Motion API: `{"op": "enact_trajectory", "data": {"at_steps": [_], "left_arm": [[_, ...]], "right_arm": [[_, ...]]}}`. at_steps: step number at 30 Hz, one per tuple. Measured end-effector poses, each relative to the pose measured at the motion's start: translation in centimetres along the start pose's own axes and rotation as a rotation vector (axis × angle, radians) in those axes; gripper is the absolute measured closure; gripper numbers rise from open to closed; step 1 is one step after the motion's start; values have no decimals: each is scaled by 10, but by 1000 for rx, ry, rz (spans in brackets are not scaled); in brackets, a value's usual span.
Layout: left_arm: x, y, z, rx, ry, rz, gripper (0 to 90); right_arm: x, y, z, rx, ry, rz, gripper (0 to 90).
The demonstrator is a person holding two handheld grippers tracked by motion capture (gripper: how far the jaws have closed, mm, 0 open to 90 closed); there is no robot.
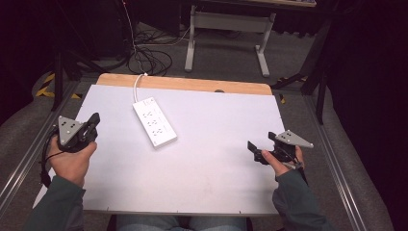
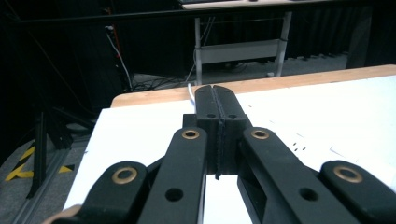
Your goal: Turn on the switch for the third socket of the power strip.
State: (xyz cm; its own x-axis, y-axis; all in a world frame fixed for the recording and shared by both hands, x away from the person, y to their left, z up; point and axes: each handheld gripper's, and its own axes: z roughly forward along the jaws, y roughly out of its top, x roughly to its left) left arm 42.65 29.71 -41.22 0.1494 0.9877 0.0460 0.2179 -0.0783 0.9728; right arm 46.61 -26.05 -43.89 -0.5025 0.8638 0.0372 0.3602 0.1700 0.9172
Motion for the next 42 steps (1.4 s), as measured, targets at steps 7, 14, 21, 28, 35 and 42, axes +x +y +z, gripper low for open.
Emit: {"op": "enact_trajectory", "data": {"at_steps": [7,14,21,28,35,42], "left_arm": [[-7,2,12,21,-19,24,900],[-15,2,23,46,-49,51,900],[-20,3,33,69,-77,72,900],[-26,4,40,80,-99,99,900],[-31,4,46,89,-117,110,900],[-39,4,51,98,-141,132,900]], "right_arm": [[0,0,0,0,-1,1,78],[0,0,0,1,2,-2,78],[0,0,0,1,3,-3,78],[0,0,0,1,3,-3,78],[0,0,0,1,3,-4,78],[0,0,0,2,3,-6,78]]}}
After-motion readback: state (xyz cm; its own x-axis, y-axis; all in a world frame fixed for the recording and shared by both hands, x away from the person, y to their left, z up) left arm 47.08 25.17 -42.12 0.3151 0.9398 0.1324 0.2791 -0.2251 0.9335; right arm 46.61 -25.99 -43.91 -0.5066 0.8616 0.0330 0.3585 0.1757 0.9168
